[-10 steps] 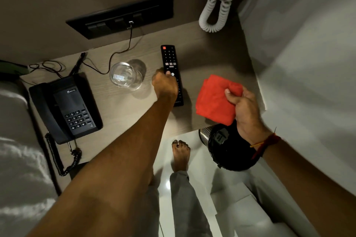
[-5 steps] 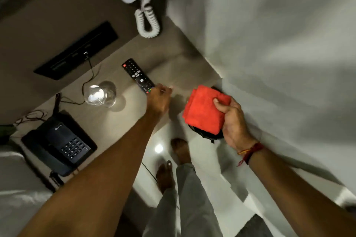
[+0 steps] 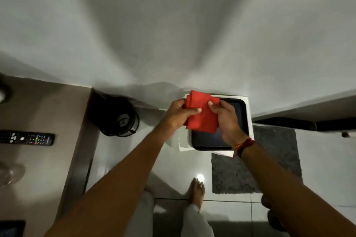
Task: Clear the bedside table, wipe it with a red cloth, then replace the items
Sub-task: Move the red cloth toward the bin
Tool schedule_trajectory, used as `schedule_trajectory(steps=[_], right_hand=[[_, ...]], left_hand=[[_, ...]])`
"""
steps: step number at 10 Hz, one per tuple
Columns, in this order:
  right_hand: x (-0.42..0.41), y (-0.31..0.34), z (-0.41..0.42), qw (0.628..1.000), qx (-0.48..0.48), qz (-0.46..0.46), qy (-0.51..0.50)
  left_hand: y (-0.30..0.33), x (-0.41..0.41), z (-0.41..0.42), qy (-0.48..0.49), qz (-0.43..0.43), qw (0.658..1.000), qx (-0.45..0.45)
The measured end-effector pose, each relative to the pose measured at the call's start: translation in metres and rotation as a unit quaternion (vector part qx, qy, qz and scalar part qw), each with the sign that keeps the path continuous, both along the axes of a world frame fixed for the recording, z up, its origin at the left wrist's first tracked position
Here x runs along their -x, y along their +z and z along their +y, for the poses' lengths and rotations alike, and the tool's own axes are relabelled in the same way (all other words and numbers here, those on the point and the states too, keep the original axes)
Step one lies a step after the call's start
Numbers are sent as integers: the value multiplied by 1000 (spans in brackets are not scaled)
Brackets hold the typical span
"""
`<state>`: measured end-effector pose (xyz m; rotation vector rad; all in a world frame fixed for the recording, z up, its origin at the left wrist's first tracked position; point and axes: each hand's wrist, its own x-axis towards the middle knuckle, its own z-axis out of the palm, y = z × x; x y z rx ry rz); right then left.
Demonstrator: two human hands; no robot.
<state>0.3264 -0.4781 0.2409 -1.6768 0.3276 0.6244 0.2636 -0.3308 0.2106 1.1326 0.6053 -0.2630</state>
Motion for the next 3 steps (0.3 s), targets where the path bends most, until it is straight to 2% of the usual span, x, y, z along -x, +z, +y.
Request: schedule_trajectory(steps=[1,2,3], right_hand=[[-8,-9,-44,998,66,-6,20],[-19,-18,-91,987,126,23,101],[-19,-15,-101,981,131,16,139]], left_hand=[[-6,-19,-47,-23,52,996,-63],[-7,-38,-98,-71,137,971,-180],[-1,-37,-105,-112,168,937,-285]])
